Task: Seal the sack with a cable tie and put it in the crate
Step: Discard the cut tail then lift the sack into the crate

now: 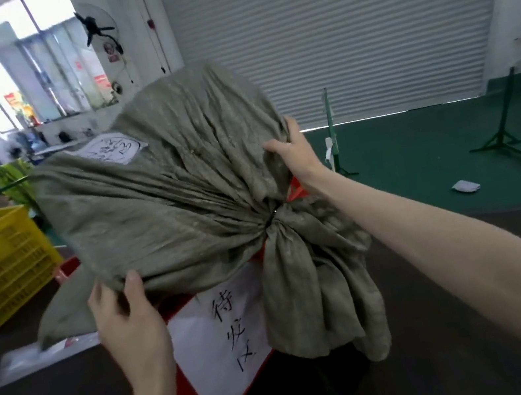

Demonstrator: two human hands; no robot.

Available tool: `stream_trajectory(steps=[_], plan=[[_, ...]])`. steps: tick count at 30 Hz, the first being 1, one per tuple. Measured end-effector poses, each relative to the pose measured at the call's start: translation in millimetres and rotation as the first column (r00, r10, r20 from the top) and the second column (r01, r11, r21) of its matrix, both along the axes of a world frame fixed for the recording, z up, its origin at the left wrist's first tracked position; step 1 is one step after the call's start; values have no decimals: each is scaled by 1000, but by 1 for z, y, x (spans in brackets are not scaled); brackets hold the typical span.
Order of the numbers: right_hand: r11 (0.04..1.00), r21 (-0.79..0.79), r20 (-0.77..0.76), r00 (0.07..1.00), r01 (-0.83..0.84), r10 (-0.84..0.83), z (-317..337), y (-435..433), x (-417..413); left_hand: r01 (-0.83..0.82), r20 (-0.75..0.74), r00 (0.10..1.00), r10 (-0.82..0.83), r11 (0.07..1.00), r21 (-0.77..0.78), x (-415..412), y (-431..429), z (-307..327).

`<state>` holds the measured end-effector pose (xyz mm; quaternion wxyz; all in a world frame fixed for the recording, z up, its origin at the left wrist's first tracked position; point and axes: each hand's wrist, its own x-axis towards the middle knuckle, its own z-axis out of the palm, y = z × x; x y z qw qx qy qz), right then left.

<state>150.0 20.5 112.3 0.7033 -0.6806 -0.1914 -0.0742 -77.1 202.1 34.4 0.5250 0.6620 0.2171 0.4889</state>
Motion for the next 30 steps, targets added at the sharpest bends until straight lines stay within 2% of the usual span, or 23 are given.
stream_trajectory(steps=[4,7,10,13,16,21,24,27,30], plan=[[972,-230,-175,985,-41,0,-32,14,16,-52,-279,956,91,988,145,-9,10,-1],[941,-332,-216,976,-70,-3,-50,12,23,-45,-441,877,190,947,318,-15,7,5],[925,-370,-201,980,-82,7,-47,11,24,-16,-497,826,266,893,450,-15,12,4],[890,-445,-165,986,-99,27,-35,18,19,18,-540,803,252,895,445,-8,25,-4],[771,-623,-80,991,-133,107,-29,29,7,35,-624,722,298,885,464,3,35,-8],[609,-794,96,988,2,122,-29,18,2,30,-575,743,342,842,538,11,34,-15],[598,-798,164,982,74,97,-29,2,1,86,-551,763,338,791,605,18,27,-17],[634,-769,188,976,77,110,-31,-9,-6,171,-517,783,346,680,713,30,12,-10],[533,-845,158,972,42,173,-36,-11,-11,351,-561,783,267,554,754,58,-5,7]])
